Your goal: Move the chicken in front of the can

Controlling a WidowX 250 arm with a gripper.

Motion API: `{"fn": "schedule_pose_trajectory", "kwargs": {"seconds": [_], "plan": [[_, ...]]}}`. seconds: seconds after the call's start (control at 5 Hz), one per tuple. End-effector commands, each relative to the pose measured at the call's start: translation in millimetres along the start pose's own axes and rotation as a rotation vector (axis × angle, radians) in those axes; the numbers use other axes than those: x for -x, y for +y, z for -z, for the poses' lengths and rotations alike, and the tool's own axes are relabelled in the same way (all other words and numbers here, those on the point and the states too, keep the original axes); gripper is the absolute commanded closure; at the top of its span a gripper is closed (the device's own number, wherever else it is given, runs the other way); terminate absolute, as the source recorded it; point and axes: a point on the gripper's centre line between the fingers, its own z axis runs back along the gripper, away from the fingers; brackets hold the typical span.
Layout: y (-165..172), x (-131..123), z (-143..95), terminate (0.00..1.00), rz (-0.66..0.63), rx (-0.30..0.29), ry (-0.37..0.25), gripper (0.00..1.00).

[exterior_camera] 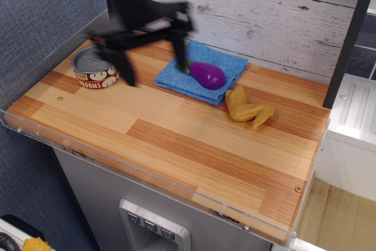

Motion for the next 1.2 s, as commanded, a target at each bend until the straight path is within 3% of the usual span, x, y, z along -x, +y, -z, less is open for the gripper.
{"fn": "schedule_pose_trajectory", "kwargs": {"seconds": [0.0, 0.4, 0.8, 1.0], "plan": [[-46.6, -15.0, 19.1, 0.00, -0.058, -0.040, -0.073, 0.00], [-66.7, -28.7, 45.0, 0.00, -0.110, -0.061, -0.116, 0.00], [-89.4, -34.5, 63.6, 0.00, -0.091, -0.084, -0.083, 0.00], [-91.6, -34.2, 72.9, 0.00, -0.107, -0.095, -0.105, 0.00]]}}
